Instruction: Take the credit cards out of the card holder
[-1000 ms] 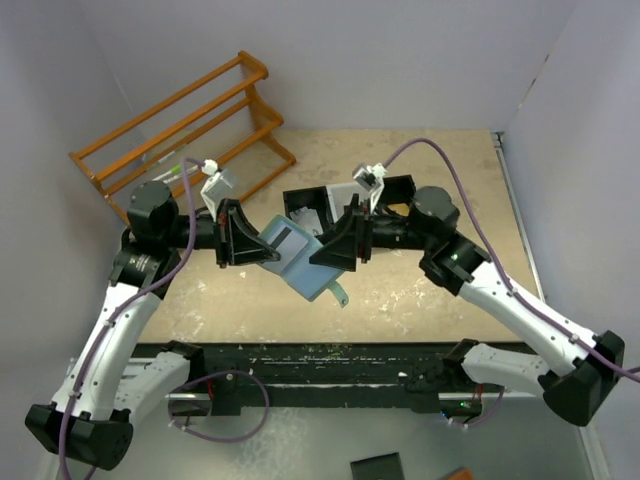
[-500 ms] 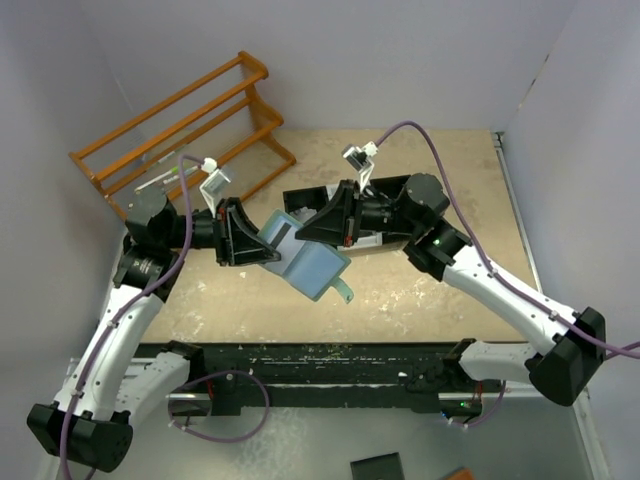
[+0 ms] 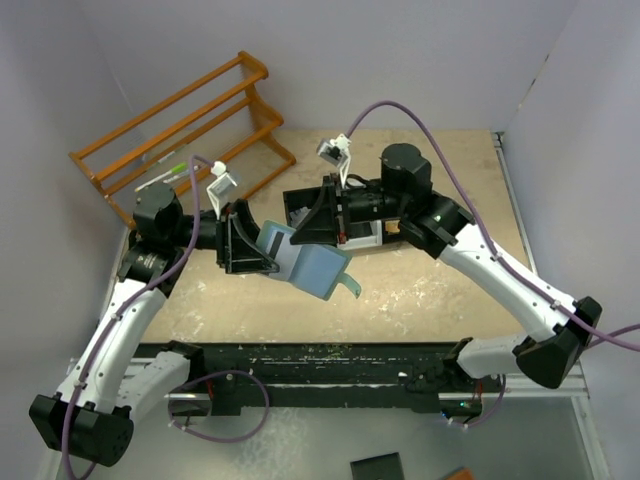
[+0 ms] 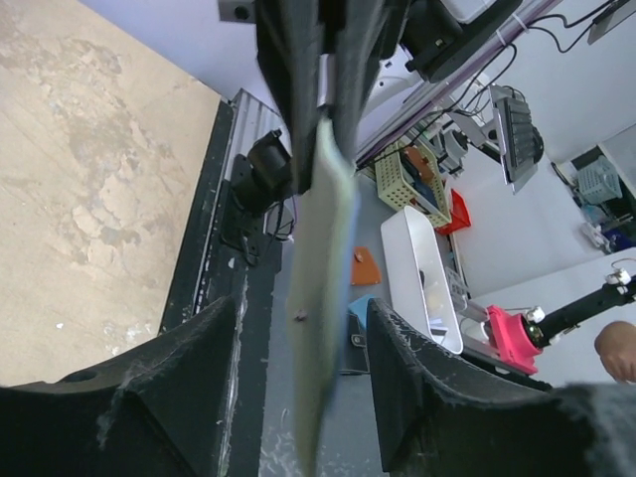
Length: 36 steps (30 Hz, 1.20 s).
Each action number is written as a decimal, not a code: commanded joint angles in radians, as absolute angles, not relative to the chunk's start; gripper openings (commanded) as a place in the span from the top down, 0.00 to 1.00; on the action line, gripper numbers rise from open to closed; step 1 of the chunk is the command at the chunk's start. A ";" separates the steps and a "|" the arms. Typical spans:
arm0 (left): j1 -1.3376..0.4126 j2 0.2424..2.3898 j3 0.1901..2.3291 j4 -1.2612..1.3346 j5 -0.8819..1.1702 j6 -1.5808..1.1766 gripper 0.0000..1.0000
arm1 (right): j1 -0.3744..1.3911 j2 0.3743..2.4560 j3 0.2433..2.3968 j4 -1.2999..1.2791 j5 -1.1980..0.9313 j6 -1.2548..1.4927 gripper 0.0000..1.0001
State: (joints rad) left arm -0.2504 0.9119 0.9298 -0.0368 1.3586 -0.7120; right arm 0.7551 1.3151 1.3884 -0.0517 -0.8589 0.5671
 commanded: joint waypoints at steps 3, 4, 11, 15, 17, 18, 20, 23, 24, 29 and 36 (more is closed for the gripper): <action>-0.256 0.907 0.975 -0.127 1.365 -0.585 0.40 | 0.770 1.360 1.486 -0.273 -0.876 0.431 1.00; -0.256 0.909 0.980 -0.157 1.353 -0.558 0.41 | 0.772 1.361 1.488 -0.276 -0.875 0.430 1.00; -0.258 0.945 0.985 -0.303 1.298 -0.434 0.59 | 0.785 1.379 1.524 -0.279 -0.866 0.430 1.00; -0.258 0.938 0.983 -0.292 1.314 -0.452 0.64 | 0.794 1.392 1.534 -0.247 -0.880 0.447 1.00; -0.258 0.937 0.981 -0.276 1.332 -0.468 0.73 | 0.795 1.398 1.538 -0.236 -0.882 0.457 1.00; -0.258 0.935 0.978 -0.260 1.342 -0.486 0.78 | 0.796 1.400 1.541 -0.229 -0.887 0.465 1.00; -0.257 0.933 0.970 -0.224 1.357 -0.533 0.87 | 0.795 1.402 1.542 -0.223 -0.896 0.490 0.96; -0.258 0.926 0.967 -0.197 1.362 -0.574 0.96 | 0.775 1.386 1.546 -0.220 -0.879 0.506 0.69; -0.257 0.925 0.964 -0.184 1.362 -0.589 0.97 | 0.758 1.376 1.544 -0.213 -0.868 0.520 0.64; -0.252 0.918 0.967 -0.128 1.323 -0.671 1.00 | 0.629 1.260 1.505 -0.199 -0.743 0.594 0.24; -0.249 0.915 1.018 -0.111 1.236 -0.697 1.00 | 0.605 0.997 1.410 -0.200 -0.516 0.597 0.00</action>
State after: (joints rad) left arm -0.2512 0.9356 0.9550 -0.1776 1.2930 -0.6621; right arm 0.5957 1.1484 1.4616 -0.2626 -0.6357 0.5709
